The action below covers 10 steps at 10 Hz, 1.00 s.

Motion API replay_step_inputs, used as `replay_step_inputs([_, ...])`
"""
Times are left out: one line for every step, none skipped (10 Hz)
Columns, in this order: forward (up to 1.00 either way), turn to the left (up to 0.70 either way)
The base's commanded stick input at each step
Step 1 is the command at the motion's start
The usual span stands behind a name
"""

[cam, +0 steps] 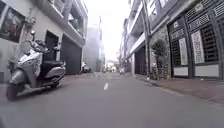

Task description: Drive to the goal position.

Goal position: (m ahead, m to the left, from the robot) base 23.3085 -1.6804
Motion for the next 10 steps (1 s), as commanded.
replay_step_inputs([1.00, 0.00])
replay_step_inputs([1.00, 0.00])
replay_step_inputs([1.00, 0.00])
replay_step_inputs([1.00, 0.00])
replay_step_inputs([1.00, 0.00])
replay_step_inputs([1.00, 0.00])
replay_step_inputs([1.00, 0.00])
replay_step_inputs([1.00, 0.00])
replay_step_inputs([1.00, 0.00])
replay_step_inputs([1.00, 0.00])
